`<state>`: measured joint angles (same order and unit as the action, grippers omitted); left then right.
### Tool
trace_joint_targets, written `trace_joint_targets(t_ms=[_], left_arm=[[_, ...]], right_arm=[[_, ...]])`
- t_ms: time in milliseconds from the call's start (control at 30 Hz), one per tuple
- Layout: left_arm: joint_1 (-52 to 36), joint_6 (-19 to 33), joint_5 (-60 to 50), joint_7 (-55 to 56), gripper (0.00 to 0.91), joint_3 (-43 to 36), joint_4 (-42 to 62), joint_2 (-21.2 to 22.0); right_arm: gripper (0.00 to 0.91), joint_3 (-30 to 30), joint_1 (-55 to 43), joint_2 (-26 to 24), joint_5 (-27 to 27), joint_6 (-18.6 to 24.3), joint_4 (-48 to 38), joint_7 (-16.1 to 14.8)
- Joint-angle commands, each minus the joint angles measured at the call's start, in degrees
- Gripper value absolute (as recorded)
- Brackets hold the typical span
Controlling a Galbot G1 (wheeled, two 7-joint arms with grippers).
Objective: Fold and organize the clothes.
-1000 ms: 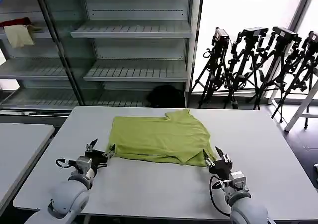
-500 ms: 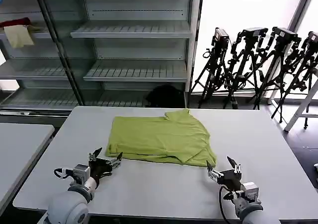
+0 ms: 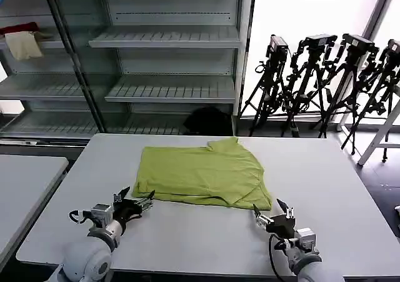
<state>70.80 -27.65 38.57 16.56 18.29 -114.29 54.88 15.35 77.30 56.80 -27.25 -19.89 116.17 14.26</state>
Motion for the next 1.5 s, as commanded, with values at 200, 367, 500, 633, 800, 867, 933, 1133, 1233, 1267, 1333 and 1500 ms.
trace_joint_targets(t_ms=[200,367,500,633,800,867,933,1133,1233,1267,1333,1500], left_arm=[[-1.5,0.7,1.6,-0.8,0.564,-0.3,2.8,0.2],[-1.7,1.1,1.6,-1.3,0.02,-0.8,3.4,0.3],[-1.3,1.8,1.4,-2.3,0.01,-1.0,3.5,0.1],[-1.0,2.1,0.6,-2.8,0.0,-1.4,3.6,0.1],[-1.1,2.7,-0.5,-3.2,0.0,-1.8,3.2,-0.3],[-1.1,3.2,-1.1,-3.3,0.0,-2.0,3.0,-0.5],[-1.1,3.4,-1.4,-3.1,0.0,-2.0,2.8,-0.7],[-0.8,4.2,-1.7,-2.6,0.0,-2.0,1.5,-1.4],[0.0,4.5,-2.4,-2.3,0.0,-2.1,0.7,-1.4],[0.1,4.5,-2.5,-2.2,0.0,-2.1,0.5,-1.5],[1.5,4.4,-2.4,-1.9,0.0,-1.7,-0.9,-2.1],[5.3,4.5,-3.5,-1.6,0.0,-1.1,-3.4,-3.3]], right_arm=[[0.695,-2.9,-2.6,0.6,0.7,-0.1,-3.1,-0.5],[0.453,-3.1,-2.6,0.7,0.7,-0.1,-3.4,-0.9],[0.252,-3.1,-2.3,0.8,0.6,-0.1,-3.5,-0.9],[0.091,-3.0,-1.9,0.7,0.6,0.1,-3.4,-0.8],[0.06,-2.6,-1.9,0.3,0.5,0.1,-2.3,-0.6],[0.06,-2.5,-1.8,0.0,0.4,0.1,-2.0,-0.5],[0.06,-2.4,-1.7,-0.1,0.4,0.1,-1.7,-0.4],[0.06,-1.7,-1.4,-1.2,0.1,0.0,0.6,-0.3],[0.06,-1.6,-1.4,-1.3,0.1,-0.1,1.1,-0.1],[0.06,-1.5,-1.3,-1.4,0.1,-0.2,1.3,-0.1],[0.06,-1.2,-0.6,-2.0,-0.1,-0.4,2.0,-0.1],[0.04,-0.2,2.5,-3.7,-0.4,-1.1,4.3,-0.3]])
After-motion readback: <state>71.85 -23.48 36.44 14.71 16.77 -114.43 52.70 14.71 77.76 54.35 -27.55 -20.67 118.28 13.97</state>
